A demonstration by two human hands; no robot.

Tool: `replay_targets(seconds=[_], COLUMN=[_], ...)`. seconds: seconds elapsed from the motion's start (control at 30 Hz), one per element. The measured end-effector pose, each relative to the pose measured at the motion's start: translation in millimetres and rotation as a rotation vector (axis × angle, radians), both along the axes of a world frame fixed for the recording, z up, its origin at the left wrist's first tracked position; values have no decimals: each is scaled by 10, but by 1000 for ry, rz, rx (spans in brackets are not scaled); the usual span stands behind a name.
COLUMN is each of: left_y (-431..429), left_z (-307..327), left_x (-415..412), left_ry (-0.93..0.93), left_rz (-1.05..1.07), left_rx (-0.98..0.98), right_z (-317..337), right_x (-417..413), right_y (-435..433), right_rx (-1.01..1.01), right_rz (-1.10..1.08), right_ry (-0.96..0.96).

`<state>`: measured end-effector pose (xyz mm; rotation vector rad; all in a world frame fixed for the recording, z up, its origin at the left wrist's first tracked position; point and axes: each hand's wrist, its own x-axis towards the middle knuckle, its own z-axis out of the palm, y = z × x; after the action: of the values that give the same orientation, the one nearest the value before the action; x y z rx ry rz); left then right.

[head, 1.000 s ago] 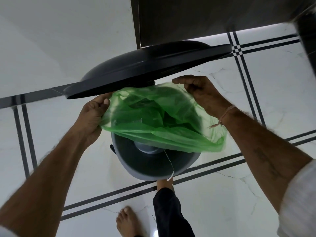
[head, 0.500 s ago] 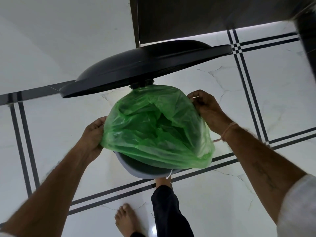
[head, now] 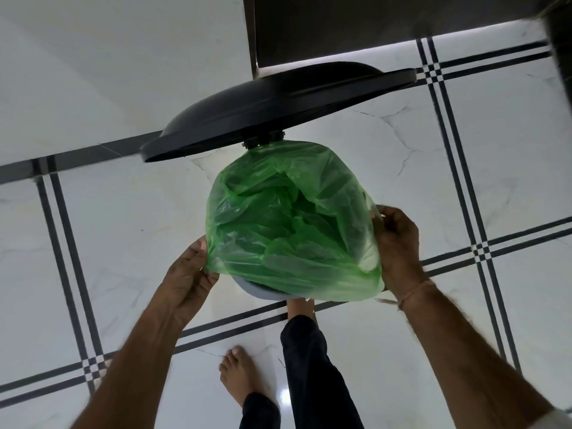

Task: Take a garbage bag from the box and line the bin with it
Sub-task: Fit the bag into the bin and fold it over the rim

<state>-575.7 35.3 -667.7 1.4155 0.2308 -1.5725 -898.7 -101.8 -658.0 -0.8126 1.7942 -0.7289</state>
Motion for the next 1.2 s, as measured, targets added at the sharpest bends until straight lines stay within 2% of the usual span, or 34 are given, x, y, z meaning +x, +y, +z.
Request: replay_targets(seconds=[0.33,0.5,0.6,0.7,0.83,1.07,1.2], left_y=[68,171,307,384,368,469,429], left_z=[87,26,8,5,41,-39,44], left_x=[-86,-149,-172,-182,-280,-471,-547], left_ry=[-15,5,38,81,135,83,115], left_rz=[17,31,15,70,276,221,304], left_rx=[119,32,37,128,154,184,127], right_z=[58,30,36,32,16,-13,39], right_x=[-69,-125,-116,-104,-122,69,104], right_y=[703,724,728,736,760,722,748], right_rx=[113,302,406,461,424,295,252], right_rz=[-135,-145,-261,-440,-540,-460,-422], right_ry=[-250,-294,-482,-698,-819,-795,-785])
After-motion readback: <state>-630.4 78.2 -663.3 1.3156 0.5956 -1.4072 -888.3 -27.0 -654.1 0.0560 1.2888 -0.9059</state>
